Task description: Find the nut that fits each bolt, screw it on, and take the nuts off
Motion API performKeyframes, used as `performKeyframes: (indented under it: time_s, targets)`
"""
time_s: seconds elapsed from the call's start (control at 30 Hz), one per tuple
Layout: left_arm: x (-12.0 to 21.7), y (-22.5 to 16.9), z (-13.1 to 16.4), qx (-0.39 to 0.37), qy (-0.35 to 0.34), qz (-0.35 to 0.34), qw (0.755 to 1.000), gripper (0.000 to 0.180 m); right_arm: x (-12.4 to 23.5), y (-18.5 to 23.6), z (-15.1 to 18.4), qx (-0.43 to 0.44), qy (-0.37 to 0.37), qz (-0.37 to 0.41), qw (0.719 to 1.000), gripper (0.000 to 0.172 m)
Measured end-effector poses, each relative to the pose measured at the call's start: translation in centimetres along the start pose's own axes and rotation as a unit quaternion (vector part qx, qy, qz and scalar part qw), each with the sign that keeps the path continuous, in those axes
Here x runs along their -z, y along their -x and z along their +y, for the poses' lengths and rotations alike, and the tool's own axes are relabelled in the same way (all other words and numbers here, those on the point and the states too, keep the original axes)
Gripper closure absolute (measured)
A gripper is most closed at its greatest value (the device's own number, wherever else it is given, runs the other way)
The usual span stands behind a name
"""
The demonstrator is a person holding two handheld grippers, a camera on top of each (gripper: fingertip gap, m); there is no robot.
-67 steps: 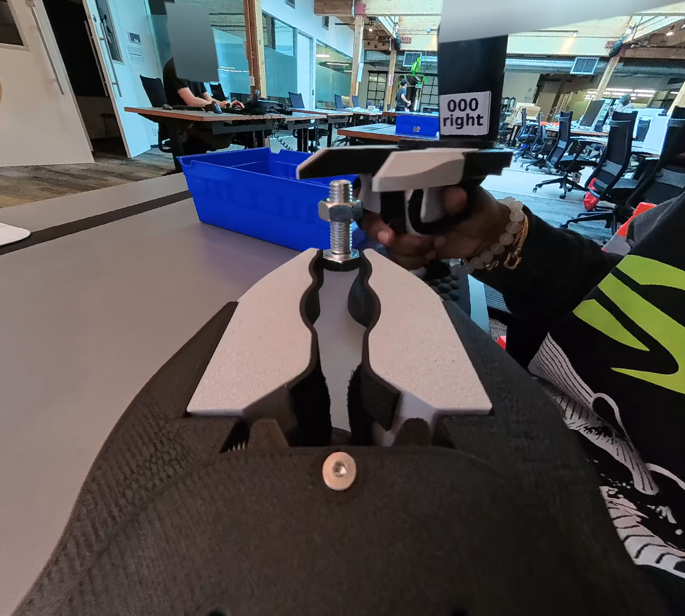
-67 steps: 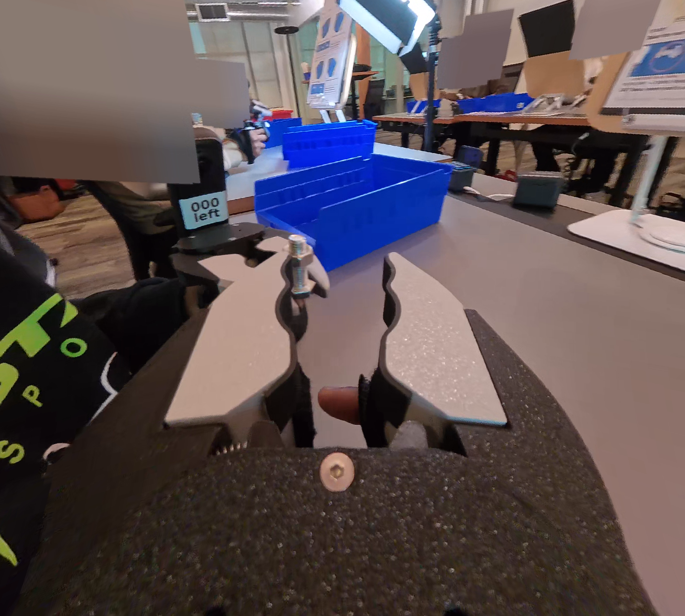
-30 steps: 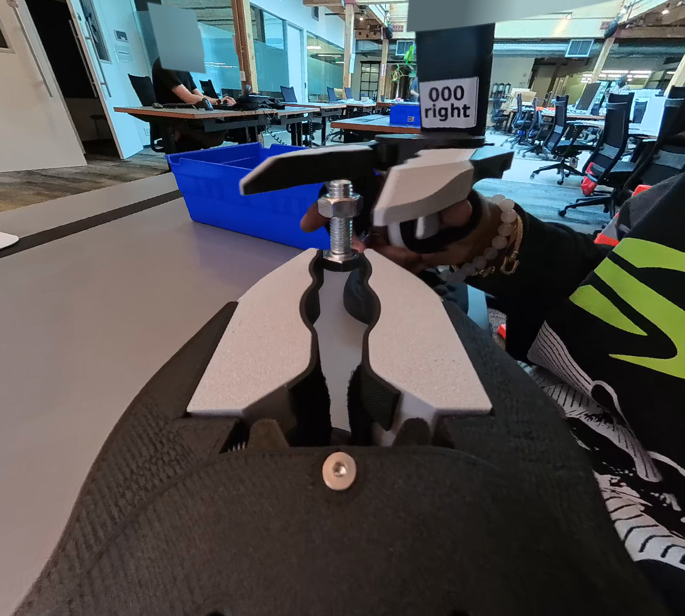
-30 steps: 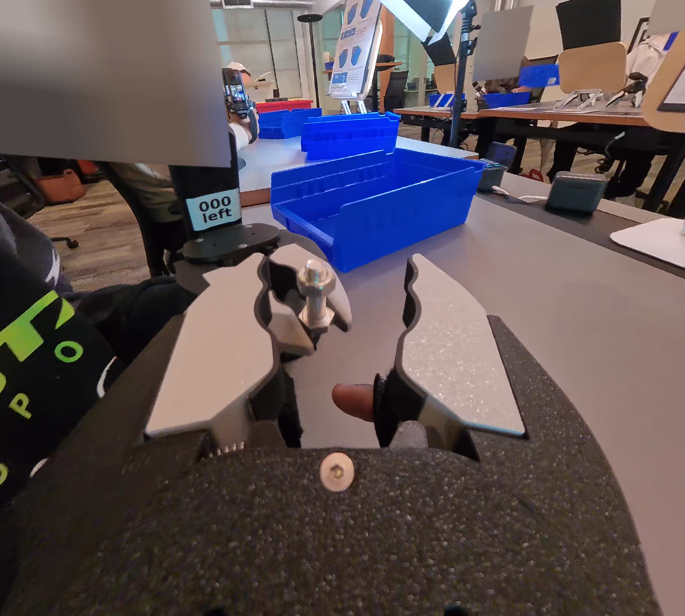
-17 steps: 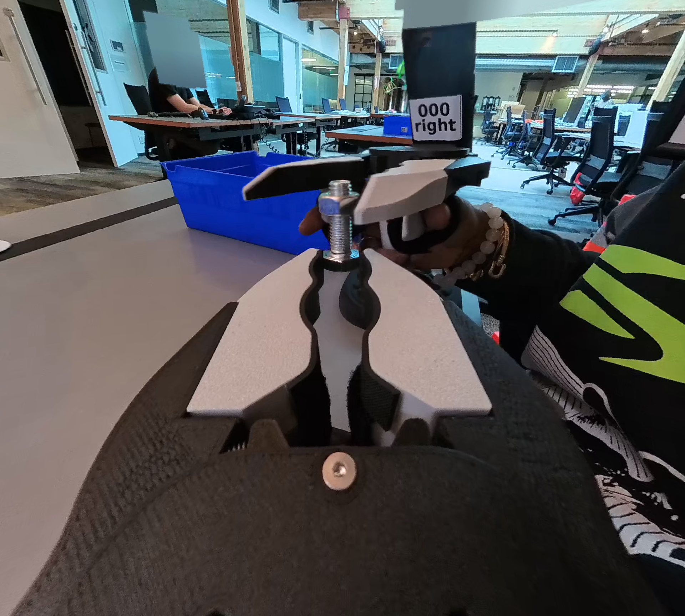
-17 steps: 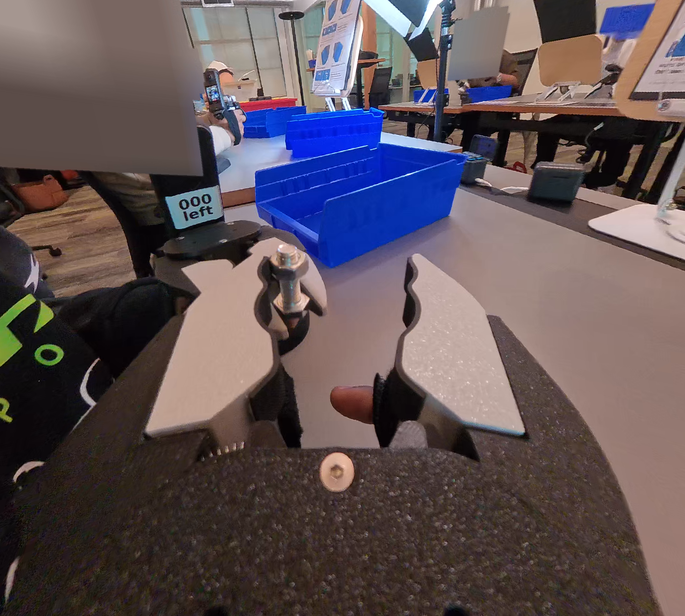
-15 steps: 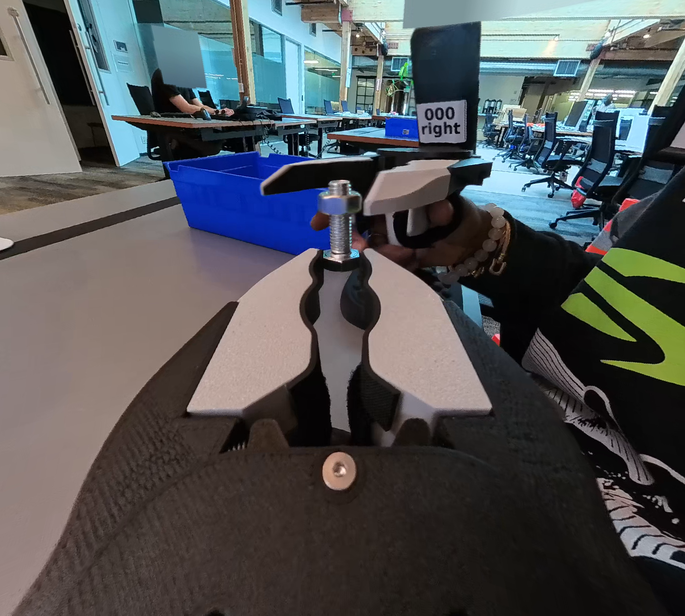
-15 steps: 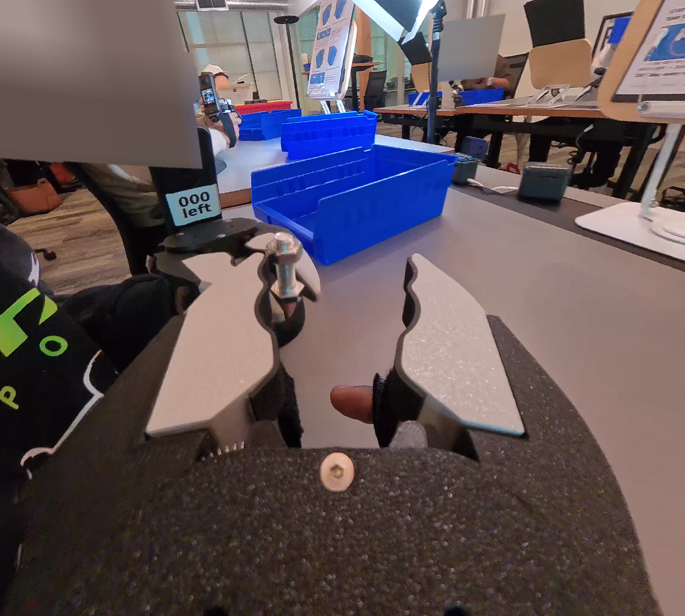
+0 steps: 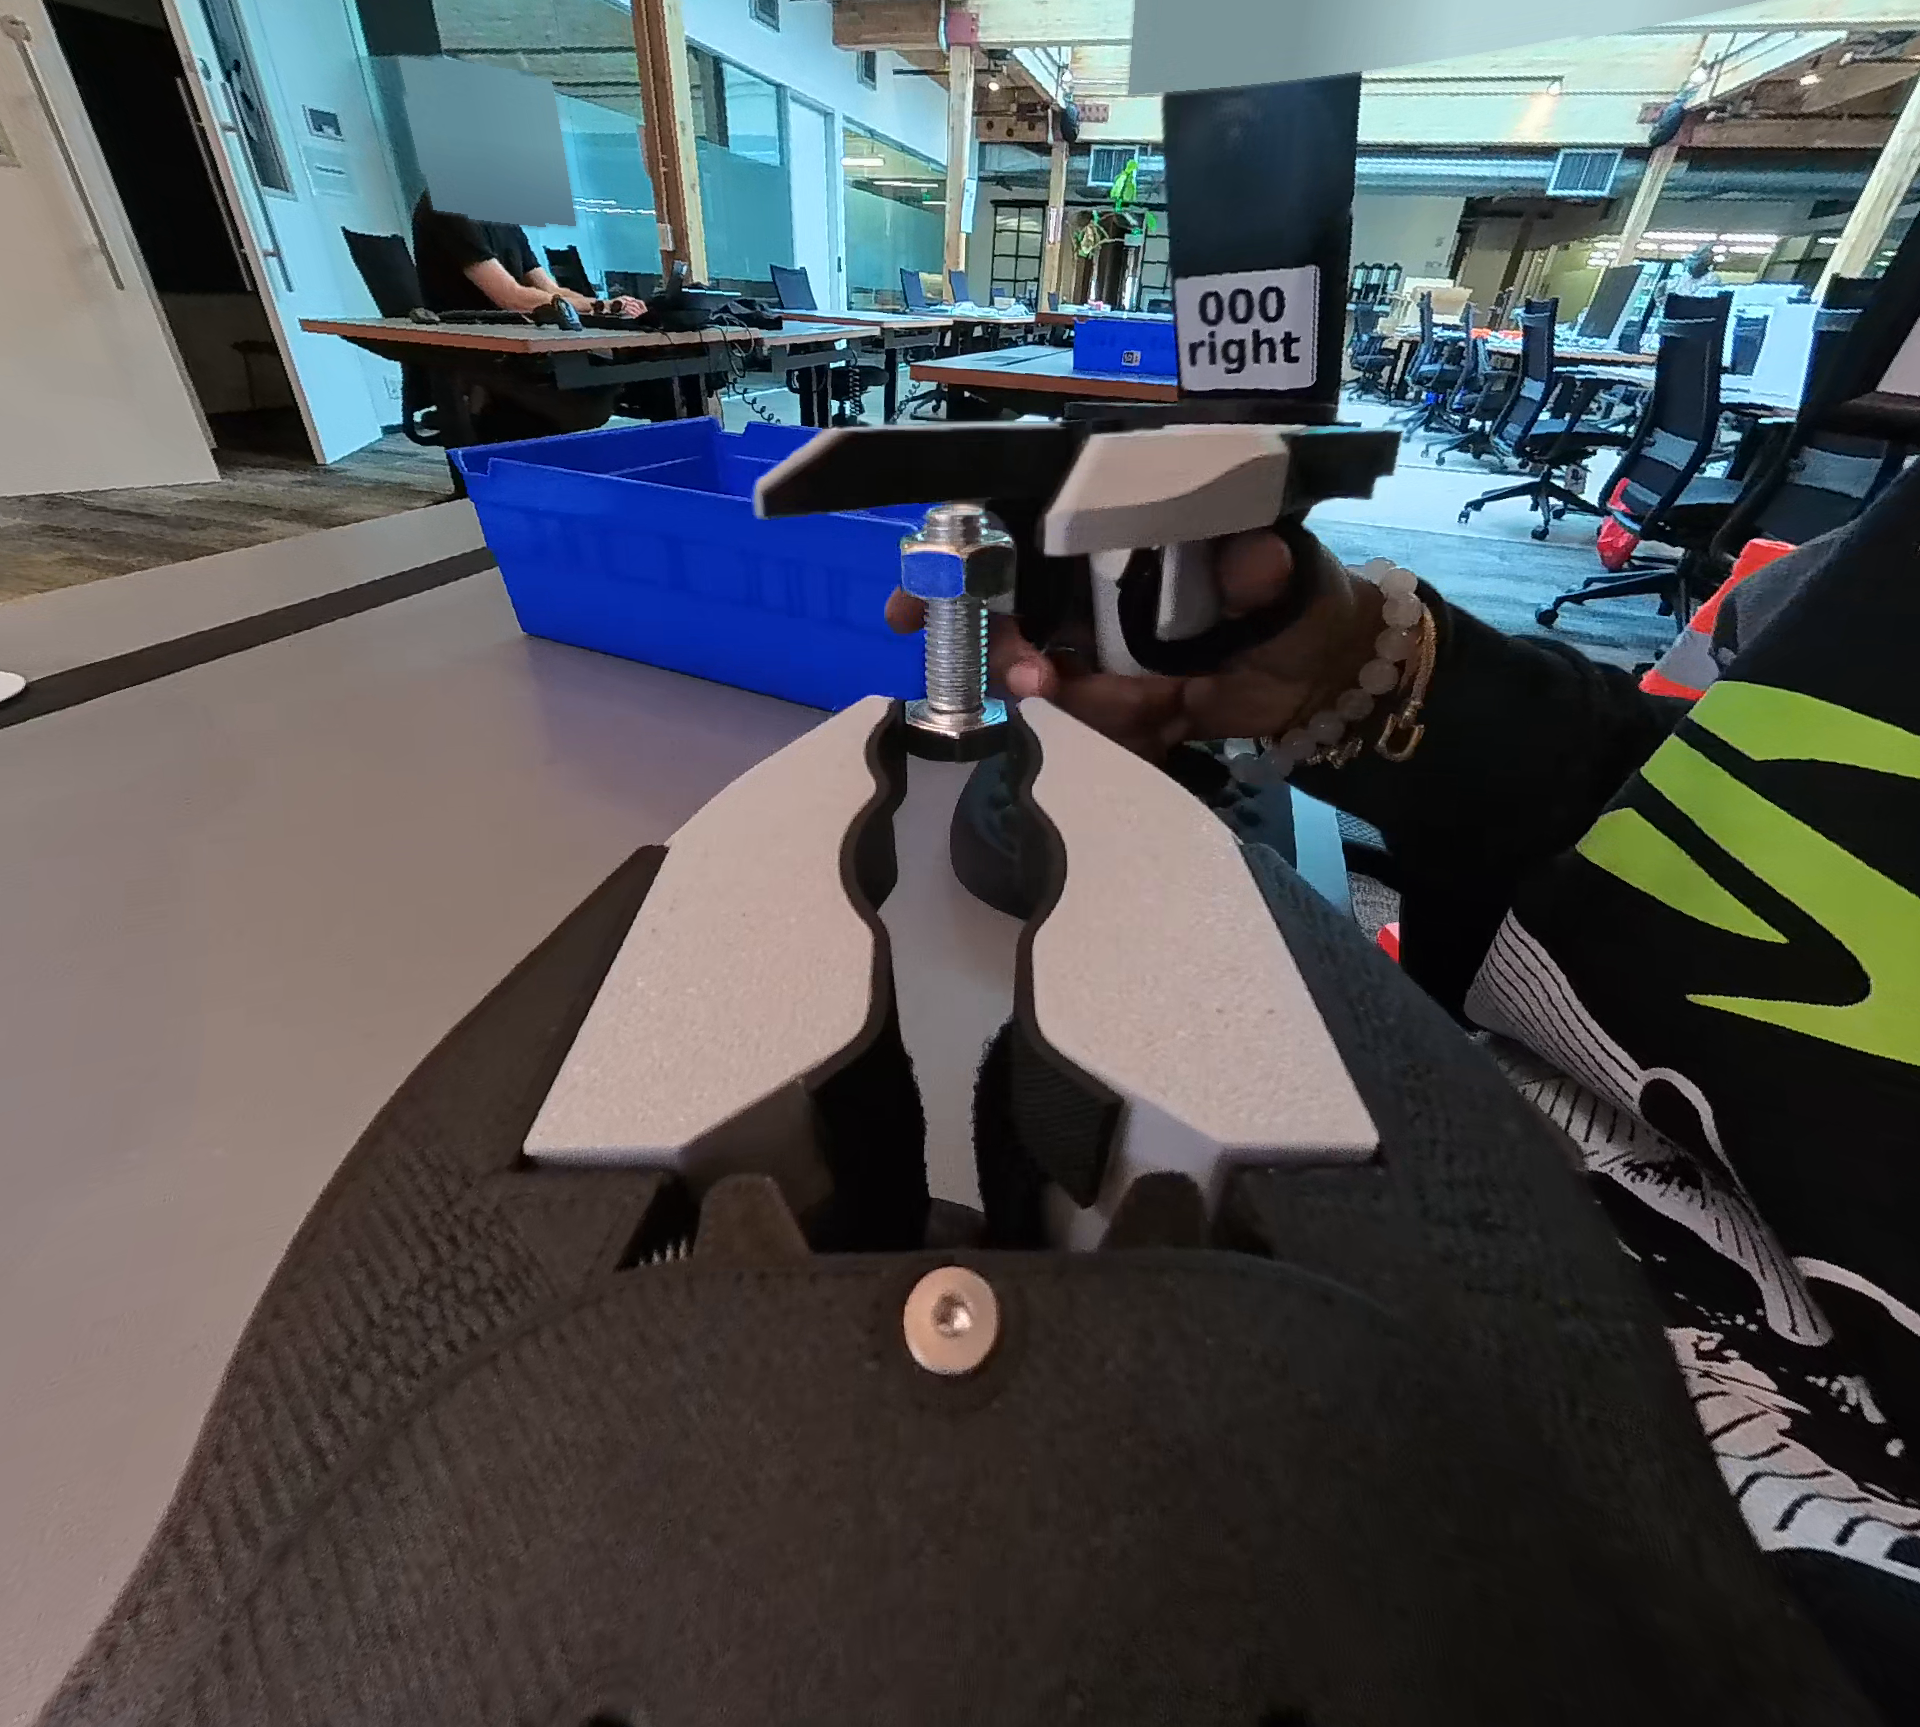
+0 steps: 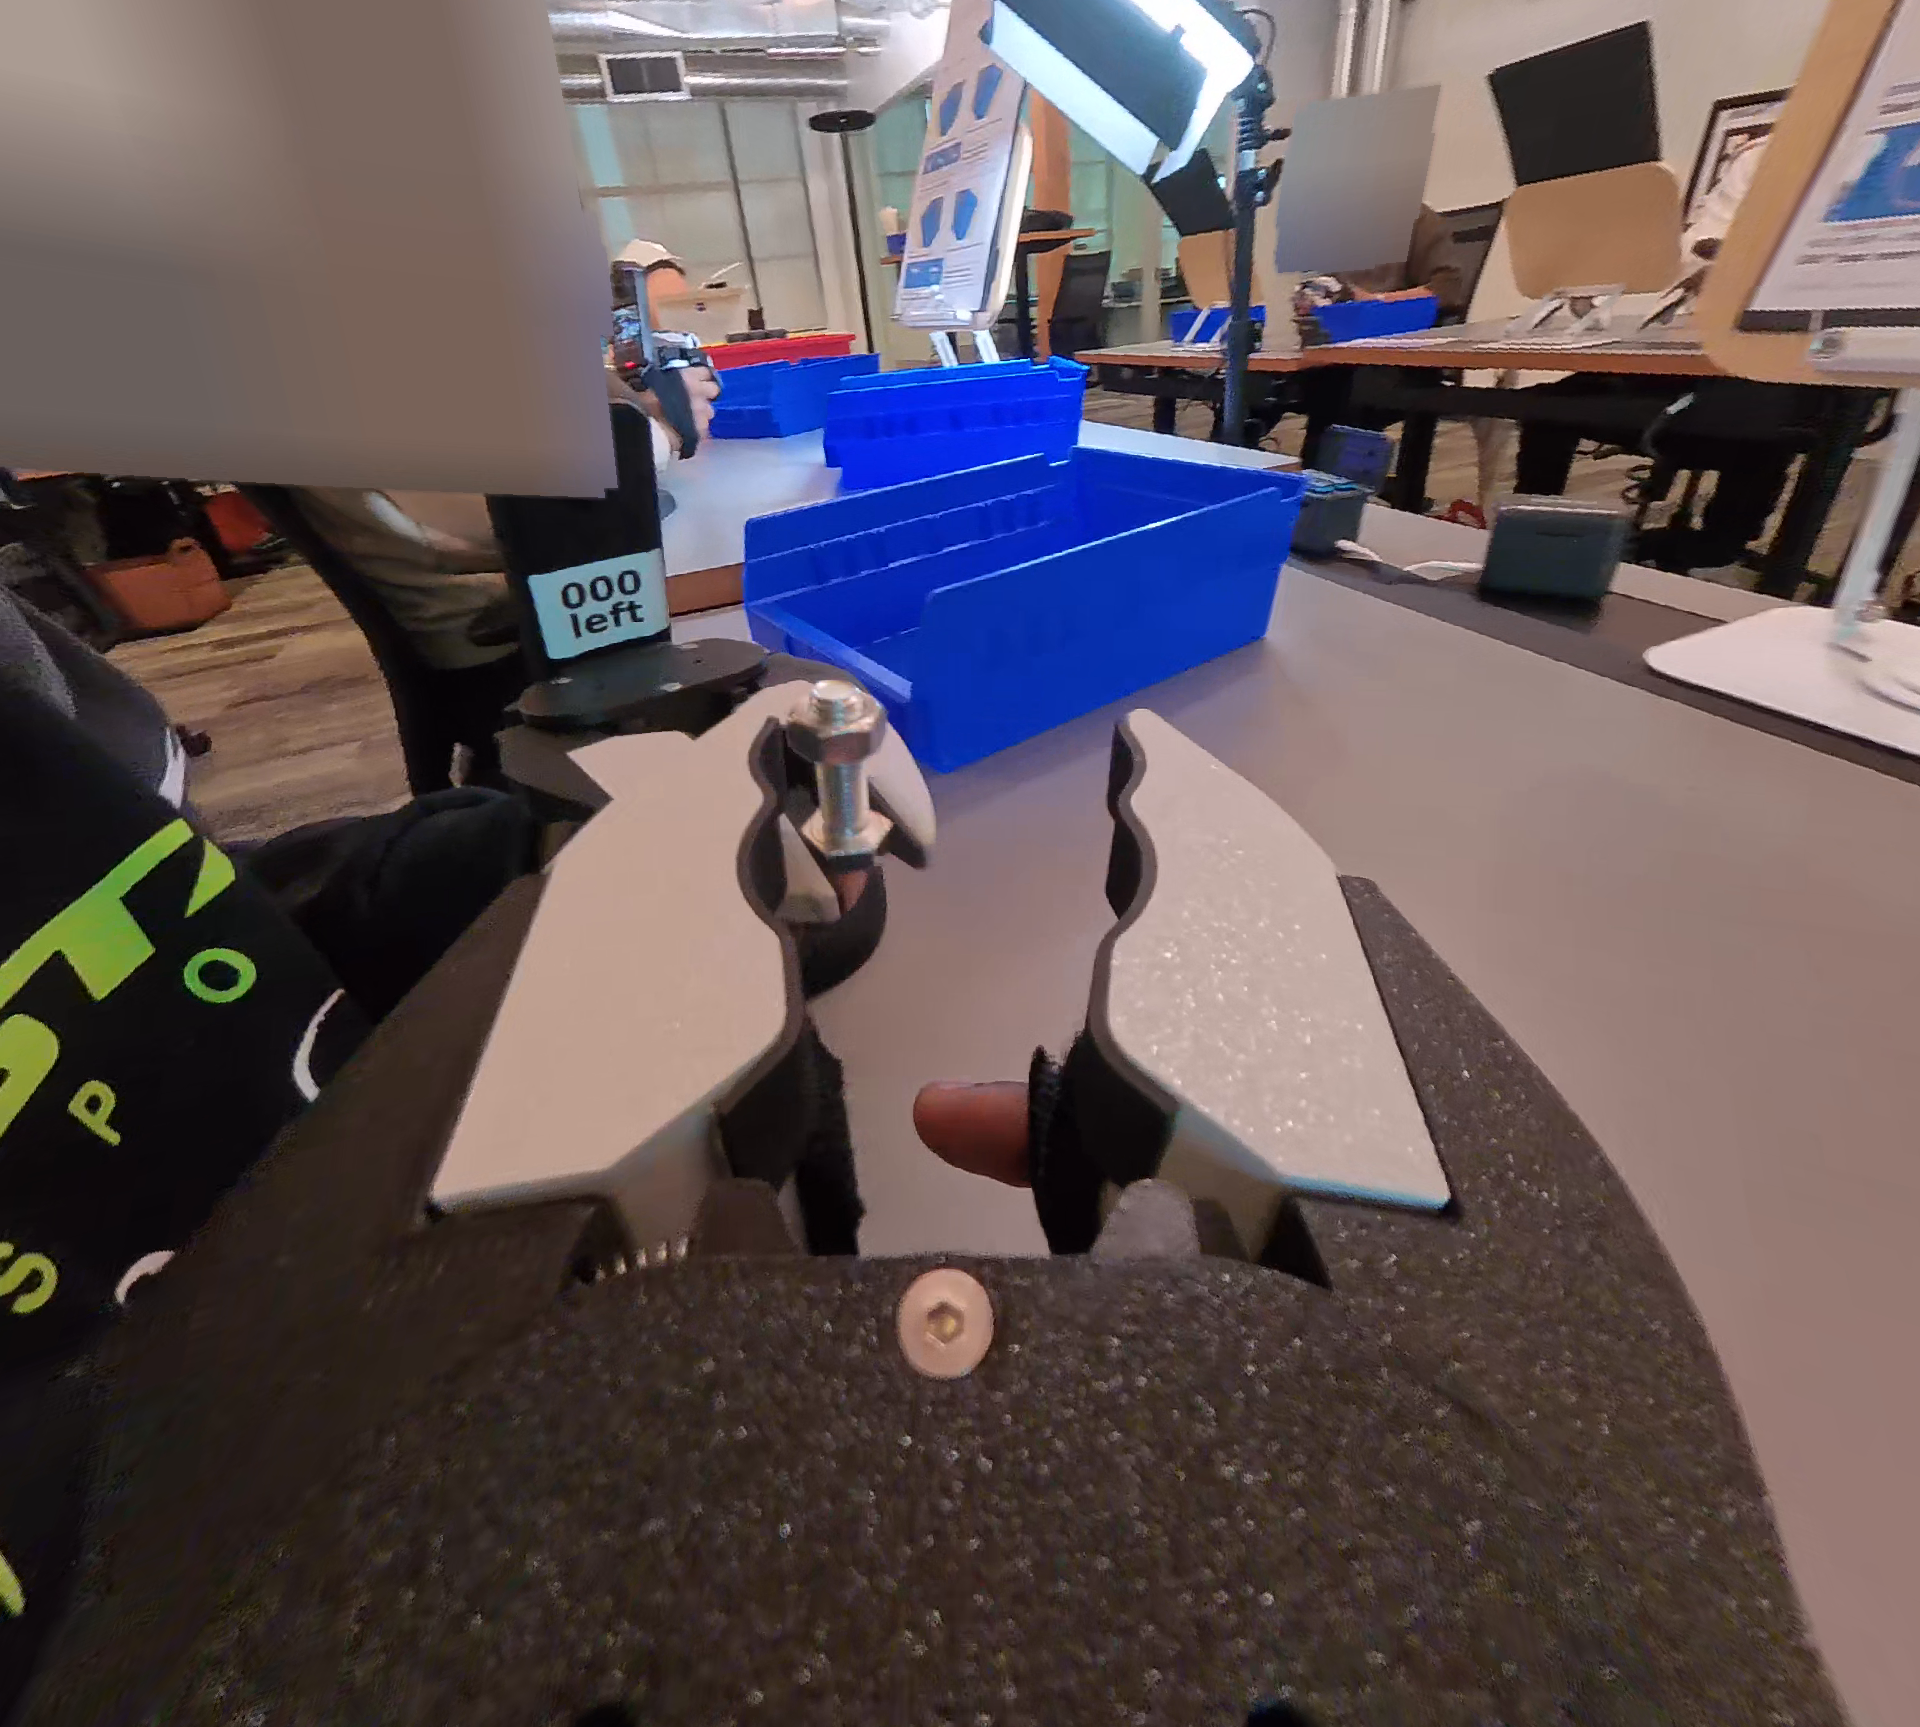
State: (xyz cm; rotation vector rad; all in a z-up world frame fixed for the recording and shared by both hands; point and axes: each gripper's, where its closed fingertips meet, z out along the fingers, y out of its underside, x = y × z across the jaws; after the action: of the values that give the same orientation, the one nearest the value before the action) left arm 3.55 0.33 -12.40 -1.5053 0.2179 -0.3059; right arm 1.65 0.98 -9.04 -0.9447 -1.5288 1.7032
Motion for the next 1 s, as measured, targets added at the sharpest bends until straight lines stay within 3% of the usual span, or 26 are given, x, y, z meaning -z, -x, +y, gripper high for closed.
performKeyframes:
  time_s: [0.3,0.6,0.63,0.7,0.77,1.0]
  targets:
    - [-0.2,-0.4,0.2,-0.01,0.006,0.007,1.0,0.162,-3.6,1.1,1.0,-0.004,0.016,-0.019,1.0,0.107]
    - [0.0,-0.2,0.0,-0.001,-0.004,0.008,1.0,0.163,-0.4,-0.6,0.7,0.0,0.012,0.009,1.0,0.101]
    - [0.1,-0.2,-0.1,0.001,-0.005,0.007,1.0,0.162,0.3,-1.0,0.6,0.0,0.01,0.017,1.0,0.102]
    - [0.1,-0.4,-0.2,-0.001,-0.009,0.014,1.0,0.163,1.7,-2.5,0.5,0.002,-0.001,0.057,0.998,0.128]
    - [0.1,-0.3,-0.1,-0.001,-0.006,0.012,1.0,0.163,2.7,-3.1,0.4,0.003,-0.004,0.068,0.998,0.133]
    - [0.0,-0.3,0.0,-0.002,-0.003,0.012,1.0,0.163,0.9,-0.3,-0.5,-0.002,-0.021,-0.005,1.0,0.115]
